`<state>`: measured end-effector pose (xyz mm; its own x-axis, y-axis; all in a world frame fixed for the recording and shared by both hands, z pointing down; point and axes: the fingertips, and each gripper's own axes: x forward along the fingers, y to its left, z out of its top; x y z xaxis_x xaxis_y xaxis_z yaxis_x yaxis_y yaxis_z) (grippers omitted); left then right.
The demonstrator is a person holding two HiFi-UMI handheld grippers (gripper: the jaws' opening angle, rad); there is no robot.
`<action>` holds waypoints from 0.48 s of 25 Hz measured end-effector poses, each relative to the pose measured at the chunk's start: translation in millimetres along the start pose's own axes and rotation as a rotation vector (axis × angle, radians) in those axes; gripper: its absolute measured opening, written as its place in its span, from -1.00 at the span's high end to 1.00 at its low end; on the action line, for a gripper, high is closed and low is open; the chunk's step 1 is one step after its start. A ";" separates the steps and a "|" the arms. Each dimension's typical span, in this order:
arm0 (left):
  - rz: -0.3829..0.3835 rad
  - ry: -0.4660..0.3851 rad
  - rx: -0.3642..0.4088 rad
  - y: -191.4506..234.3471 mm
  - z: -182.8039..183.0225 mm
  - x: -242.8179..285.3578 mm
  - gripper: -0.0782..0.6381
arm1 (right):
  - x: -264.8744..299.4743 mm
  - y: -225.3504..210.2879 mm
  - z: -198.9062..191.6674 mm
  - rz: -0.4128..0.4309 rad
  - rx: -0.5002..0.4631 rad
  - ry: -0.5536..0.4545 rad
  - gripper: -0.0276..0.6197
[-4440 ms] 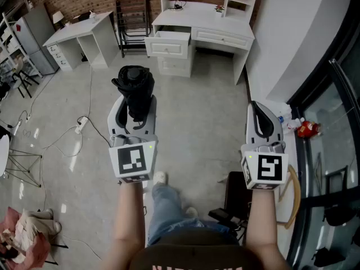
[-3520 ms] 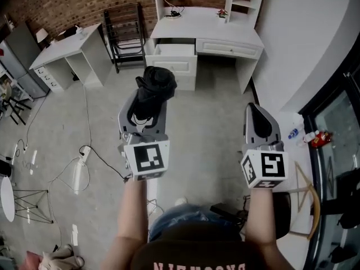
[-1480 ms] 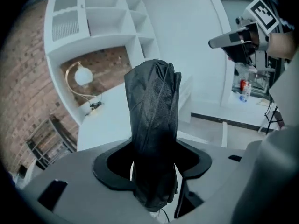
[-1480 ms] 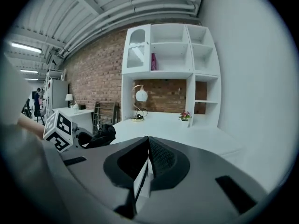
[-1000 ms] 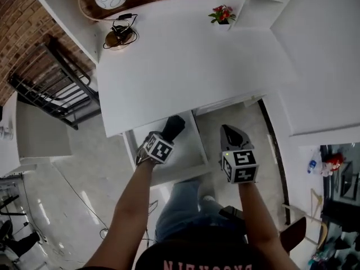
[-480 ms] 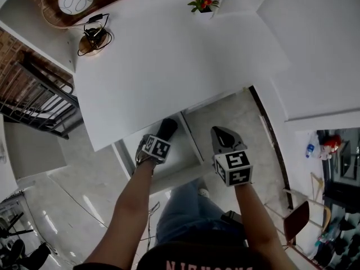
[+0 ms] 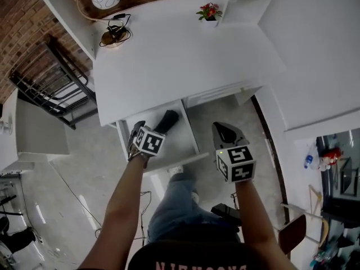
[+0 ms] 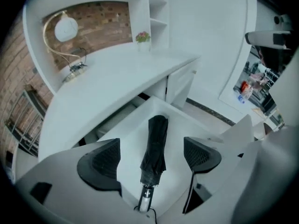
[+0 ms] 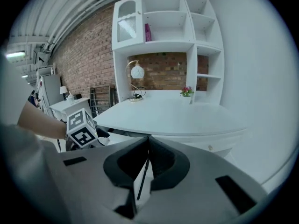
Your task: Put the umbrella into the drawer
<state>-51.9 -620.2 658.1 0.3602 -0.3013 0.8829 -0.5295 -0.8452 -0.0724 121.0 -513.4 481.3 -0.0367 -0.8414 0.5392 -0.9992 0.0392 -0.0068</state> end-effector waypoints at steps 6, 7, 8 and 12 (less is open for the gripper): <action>0.136 -0.250 -0.088 -5.1 23.6 -115.1 -0.38 | -81.9 4.0 34.7 -0.014 -0.102 -0.112 0.91; 0.156 -0.306 -0.099 -6.5 28.4 -139.7 -0.37 | -97.2 6.6 42.0 -0.018 -0.114 -0.137 0.91; 0.176 -0.363 -0.108 -7.8 32.6 -165.1 -0.31 | -112.3 10.1 49.3 -0.023 -0.125 -0.166 0.91; 0.363 -0.535 -0.108 -7.5 37.4 -257.7 0.22 | -162.4 17.9 75.0 -0.041 -0.159 -0.310 0.91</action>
<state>-112.1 -552.8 413.8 0.4617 -0.7609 0.4560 -0.7535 -0.6076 -0.2510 107.9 -416.5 330.5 -0.0239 -0.9667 0.2548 -0.9859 0.0650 0.1542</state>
